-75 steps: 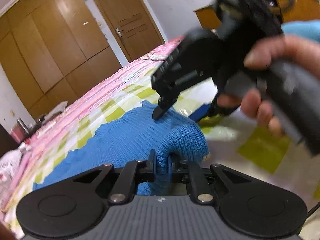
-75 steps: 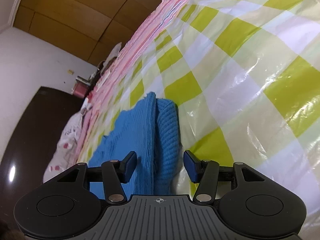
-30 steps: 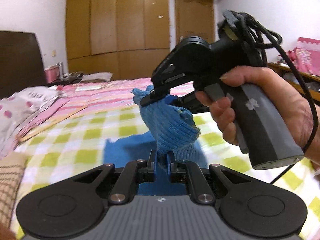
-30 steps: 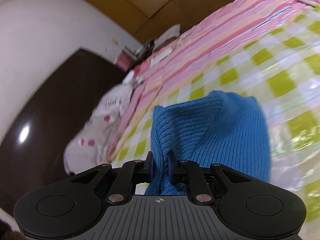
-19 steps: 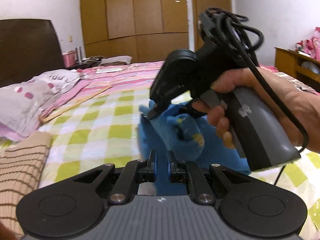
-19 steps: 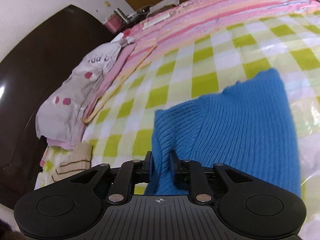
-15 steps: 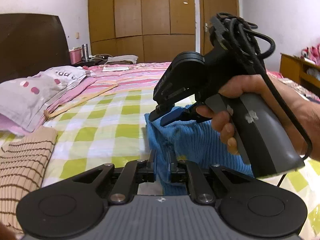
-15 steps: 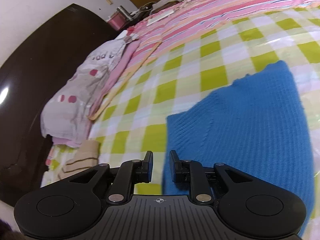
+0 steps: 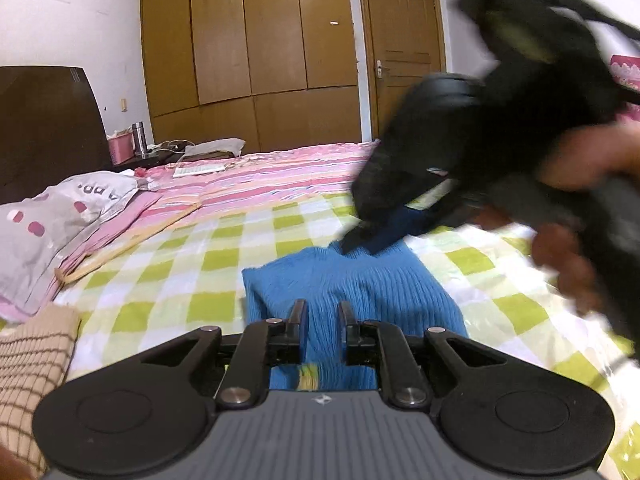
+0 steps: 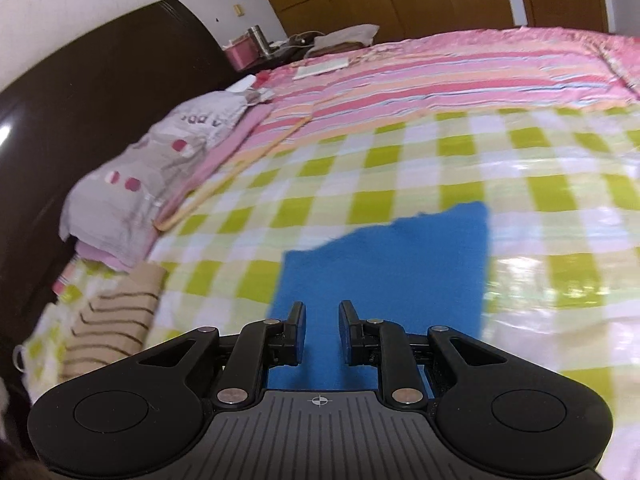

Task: Fold small clothes

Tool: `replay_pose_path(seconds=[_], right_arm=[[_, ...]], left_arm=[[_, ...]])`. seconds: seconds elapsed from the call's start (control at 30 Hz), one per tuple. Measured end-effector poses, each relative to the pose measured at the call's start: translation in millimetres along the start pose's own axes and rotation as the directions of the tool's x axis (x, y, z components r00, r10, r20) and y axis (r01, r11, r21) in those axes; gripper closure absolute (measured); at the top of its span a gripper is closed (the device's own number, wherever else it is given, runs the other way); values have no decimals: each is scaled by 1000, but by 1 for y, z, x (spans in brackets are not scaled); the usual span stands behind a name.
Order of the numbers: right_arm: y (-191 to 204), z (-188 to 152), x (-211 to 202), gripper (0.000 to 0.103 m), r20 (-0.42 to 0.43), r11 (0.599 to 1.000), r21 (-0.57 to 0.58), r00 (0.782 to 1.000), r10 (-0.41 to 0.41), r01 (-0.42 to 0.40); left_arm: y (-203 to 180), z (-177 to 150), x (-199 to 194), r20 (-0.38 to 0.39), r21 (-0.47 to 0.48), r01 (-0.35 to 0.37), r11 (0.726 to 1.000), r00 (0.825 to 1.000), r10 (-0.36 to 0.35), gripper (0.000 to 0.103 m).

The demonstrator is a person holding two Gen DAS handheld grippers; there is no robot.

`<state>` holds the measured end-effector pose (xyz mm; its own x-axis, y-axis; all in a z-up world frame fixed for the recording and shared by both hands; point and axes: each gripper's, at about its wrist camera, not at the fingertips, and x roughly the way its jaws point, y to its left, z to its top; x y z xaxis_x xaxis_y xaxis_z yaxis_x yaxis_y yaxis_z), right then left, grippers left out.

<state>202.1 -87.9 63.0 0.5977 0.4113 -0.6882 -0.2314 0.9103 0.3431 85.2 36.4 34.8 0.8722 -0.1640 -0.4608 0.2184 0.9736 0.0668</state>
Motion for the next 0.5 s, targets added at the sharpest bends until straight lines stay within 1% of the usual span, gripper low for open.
replay_pose_path(seconds=[0.1, 0.13, 0.23, 0.3, 0.33, 0.4, 0.5], right_arm=[[-9, -7, -12, 83, 5, 998, -33, 999, -45, 45], [-11, -9, -14, 83, 2, 998, -41, 999, -53, 53], [-16, -16, -15, 83, -24, 997, -42, 998, -59, 58], [-19, -21, -13, 83, -47, 998, -42, 997, -56, 54], [-20, -25, -12, 81, -57, 997, -45, 997, -57, 54], [-22, -32, -8, 76, -70, 996, -60, 995, -73, 69], [-24, -45, -3, 75, -81, 989, -98, 989, -120, 112]], left_arm=[[4, 7, 15, -7, -27, -3, 1000, 1000, 3, 82], [3, 8, 21, -13, -25, -8, 1000, 1000, 8, 82], [0, 4, 40, -59, 8, -53, 999, 997, 53, 82], [3, -3, 51, -108, 19, -75, 997, 991, 77, 81], [6, -9, 56, -139, 31, -95, 995, 985, 99, 74], [11, -19, 63, -179, 43, -123, 991, 975, 129, 71], [15, -26, 63, -186, 76, -149, 986, 969, 161, 70]])
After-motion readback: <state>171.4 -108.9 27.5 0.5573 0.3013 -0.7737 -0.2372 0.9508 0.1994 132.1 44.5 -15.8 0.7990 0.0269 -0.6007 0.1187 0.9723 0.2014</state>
